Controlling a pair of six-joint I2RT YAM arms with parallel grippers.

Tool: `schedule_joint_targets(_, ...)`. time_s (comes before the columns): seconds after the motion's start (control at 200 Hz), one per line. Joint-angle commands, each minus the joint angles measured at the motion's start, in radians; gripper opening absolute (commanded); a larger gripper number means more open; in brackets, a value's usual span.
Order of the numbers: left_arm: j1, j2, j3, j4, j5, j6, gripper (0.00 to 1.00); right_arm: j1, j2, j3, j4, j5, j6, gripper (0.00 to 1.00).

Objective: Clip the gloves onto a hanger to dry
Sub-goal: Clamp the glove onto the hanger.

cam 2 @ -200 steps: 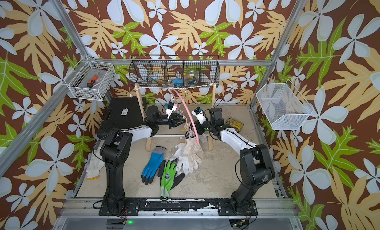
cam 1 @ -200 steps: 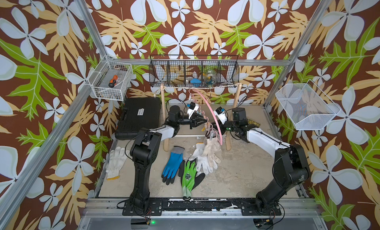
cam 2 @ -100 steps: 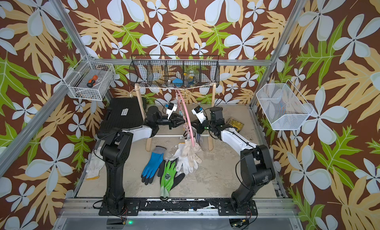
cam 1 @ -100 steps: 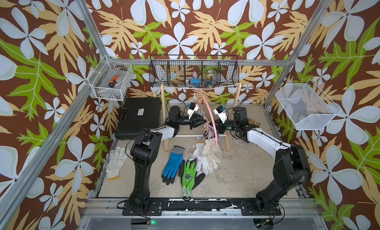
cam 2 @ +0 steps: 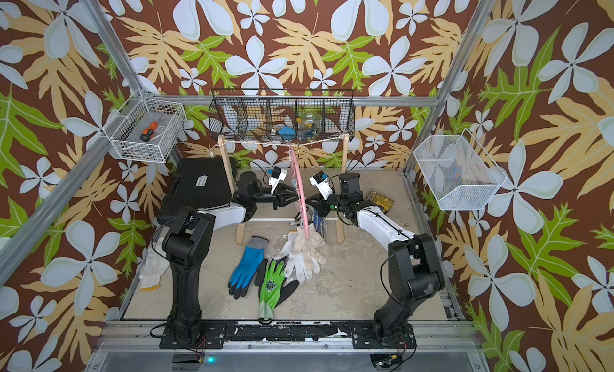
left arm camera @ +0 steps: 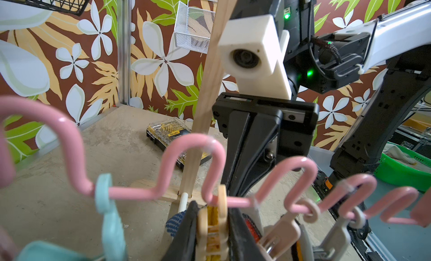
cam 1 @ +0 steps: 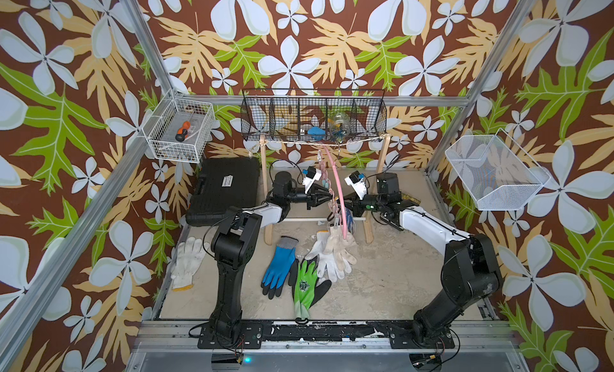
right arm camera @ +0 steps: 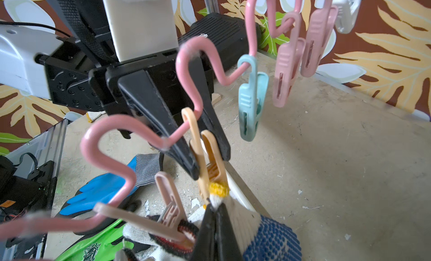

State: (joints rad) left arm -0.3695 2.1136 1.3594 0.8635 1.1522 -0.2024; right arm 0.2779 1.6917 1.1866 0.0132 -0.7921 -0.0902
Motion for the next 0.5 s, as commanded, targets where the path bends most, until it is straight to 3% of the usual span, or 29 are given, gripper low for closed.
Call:
schedule_joint_targets(0.0,0.001,-0.009,0.0,0.018,-0.002,0.007,0.06,0.004,0.029,0.025,-0.024,-0.005,-0.014,0.0)
schedule_joint_targets(0.19,0.0,-0.004,-0.01,0.092,-0.005,-0.045,0.07,0.01,0.045,0.037,-0.055,0.025,-0.026,0.0)
schedule_joint_targets(0.495,0.001,0.0,-0.017,0.115,-0.008,-0.061,0.07,0.015,0.039,0.04,-0.023,-0.035,-0.007,0.0)
